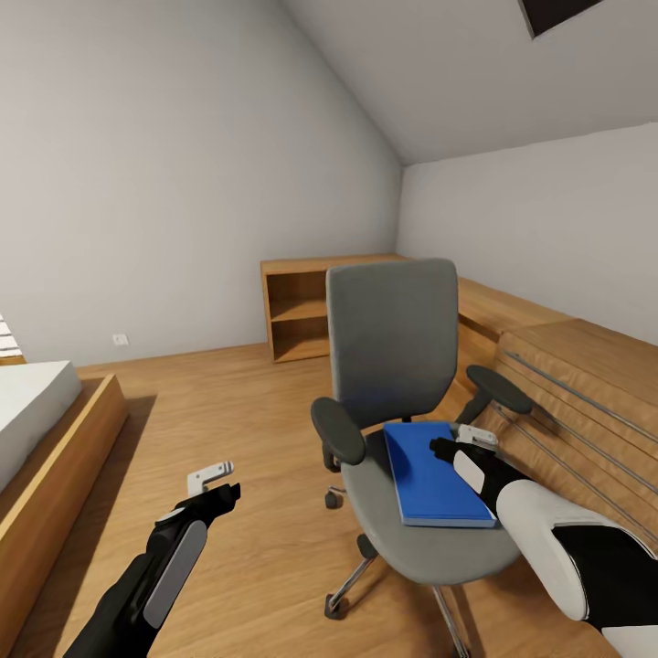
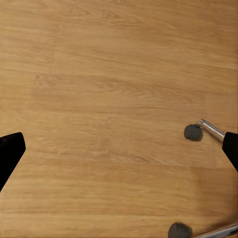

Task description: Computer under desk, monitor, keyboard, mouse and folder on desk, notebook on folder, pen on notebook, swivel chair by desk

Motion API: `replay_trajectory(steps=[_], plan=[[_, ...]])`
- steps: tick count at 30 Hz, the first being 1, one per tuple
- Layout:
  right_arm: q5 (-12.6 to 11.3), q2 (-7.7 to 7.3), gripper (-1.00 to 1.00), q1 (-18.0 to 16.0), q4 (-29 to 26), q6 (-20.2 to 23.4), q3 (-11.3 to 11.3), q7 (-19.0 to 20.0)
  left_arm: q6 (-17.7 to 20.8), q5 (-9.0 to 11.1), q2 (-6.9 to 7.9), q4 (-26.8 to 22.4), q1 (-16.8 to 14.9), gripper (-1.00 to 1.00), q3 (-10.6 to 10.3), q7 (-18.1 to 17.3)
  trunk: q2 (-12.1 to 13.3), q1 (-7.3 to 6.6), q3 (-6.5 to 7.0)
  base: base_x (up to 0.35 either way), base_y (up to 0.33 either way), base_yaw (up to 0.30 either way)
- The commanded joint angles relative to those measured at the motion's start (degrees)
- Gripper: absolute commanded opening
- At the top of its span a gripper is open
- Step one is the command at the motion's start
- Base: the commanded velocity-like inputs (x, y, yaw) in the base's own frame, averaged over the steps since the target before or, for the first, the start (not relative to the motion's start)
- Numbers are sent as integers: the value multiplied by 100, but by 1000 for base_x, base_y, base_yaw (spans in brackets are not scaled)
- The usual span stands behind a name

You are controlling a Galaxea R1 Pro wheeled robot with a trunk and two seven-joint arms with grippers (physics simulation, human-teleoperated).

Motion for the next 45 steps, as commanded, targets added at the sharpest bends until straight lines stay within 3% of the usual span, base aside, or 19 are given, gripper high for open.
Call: replay_trajectory(steps=[1,5,26,45], plan=[[-39,-2,100,-1,-15,37,36,-27,5,59,7,-13,-4,100,-19,59,-43,21,-24,0,0,0],[-39,-2,100,-1,-15,37,53,-27,-1,54,3,-20,-4,100,-19,71,-203,109,-96,0,0,0],[-39,-2,100,-2,-17,37,110,-27,10,60,28,48,-4,100,-12,54,-203,109,-96,-1,0,0],[-39,-2,100,-2,-23,37,115,-27,5,51,33,127,-1,100,-2,51,-203,109,-96,-141,0,0]])
